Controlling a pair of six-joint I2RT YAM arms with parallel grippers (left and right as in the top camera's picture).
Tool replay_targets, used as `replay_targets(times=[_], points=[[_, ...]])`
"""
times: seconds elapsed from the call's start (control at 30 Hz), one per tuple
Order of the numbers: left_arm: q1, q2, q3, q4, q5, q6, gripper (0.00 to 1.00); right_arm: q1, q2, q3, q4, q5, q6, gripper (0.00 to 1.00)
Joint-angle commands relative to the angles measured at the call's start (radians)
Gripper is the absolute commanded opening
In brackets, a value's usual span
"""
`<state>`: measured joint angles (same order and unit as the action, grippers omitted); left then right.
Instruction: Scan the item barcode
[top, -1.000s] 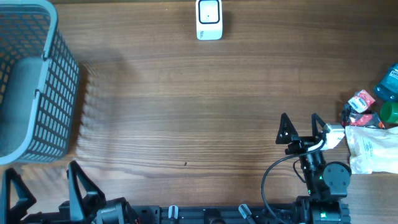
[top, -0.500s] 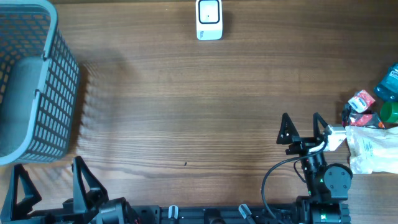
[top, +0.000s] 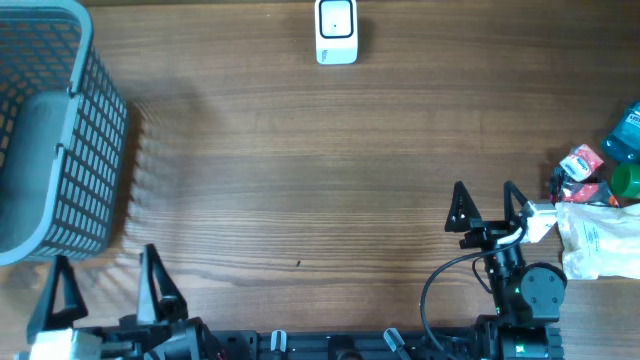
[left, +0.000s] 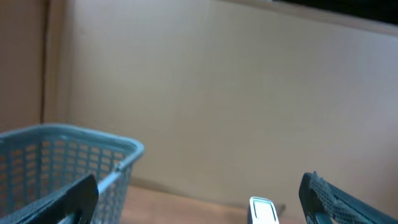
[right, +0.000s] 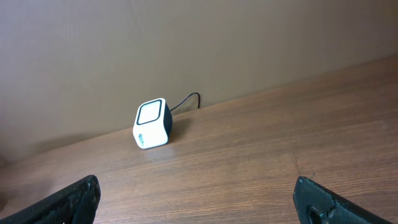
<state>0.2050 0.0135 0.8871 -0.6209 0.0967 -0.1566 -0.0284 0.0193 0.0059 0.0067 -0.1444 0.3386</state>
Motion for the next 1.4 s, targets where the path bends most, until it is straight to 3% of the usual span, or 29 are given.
replay_targets(times=[0.0, 0.17, 0.3, 0.47, 0.57, 0.67, 0.9, 1.1, 1.37], points=[[0.007, -0.009, -0.003, -0.053, 0.053, -0.01, 1.0, -0.004, -0.014, -0.001, 0.002, 0.018, 0.004, 1.0], [0.007, -0.009, -0.003, -0.239, 0.051, -0.008, 1.0, -0.004, -0.014, -0.001, 0.002, 0.018, 0.004, 1.0], [0.007, -0.009, -0.031, -0.272, 0.008, -0.005, 1.0, -0.004, -0.014, -0.001, 0.002, 0.018, 0.004, 1.0], [0.007, -0.009, -0.251, -0.037, 0.069, -0.006, 1.0, -0.004, -0.015, -0.001, 0.002, 0.018, 0.004, 1.0], [-0.003, -0.007, -0.457, 0.287, 0.201, -0.009, 1.0, -0.004, -0.014, -0.001, 0.002, 0.017, 0.004, 1.0], [-0.05, -0.007, -0.632, 0.557, 0.232, -0.009, 1.0, -0.004, -0.015, -0.001, 0.002, 0.018, 0.004, 1.0], [-0.174, -0.008, -0.731, 0.545, 0.076, -0.005, 1.0, -0.004, -0.014, -0.001, 0.002, 0.018, 0.004, 1.0], [-0.208, -0.01, -0.834, 0.606, 0.032, -0.005, 1.0, -0.004, -0.014, -0.001, 0.002, 0.018, 0.003, 1.0], [-0.209, -0.01, -0.881, 0.574, 0.013, -0.005, 1.0, -0.004, -0.014, -0.001, 0.002, 0.018, 0.004, 1.0]])
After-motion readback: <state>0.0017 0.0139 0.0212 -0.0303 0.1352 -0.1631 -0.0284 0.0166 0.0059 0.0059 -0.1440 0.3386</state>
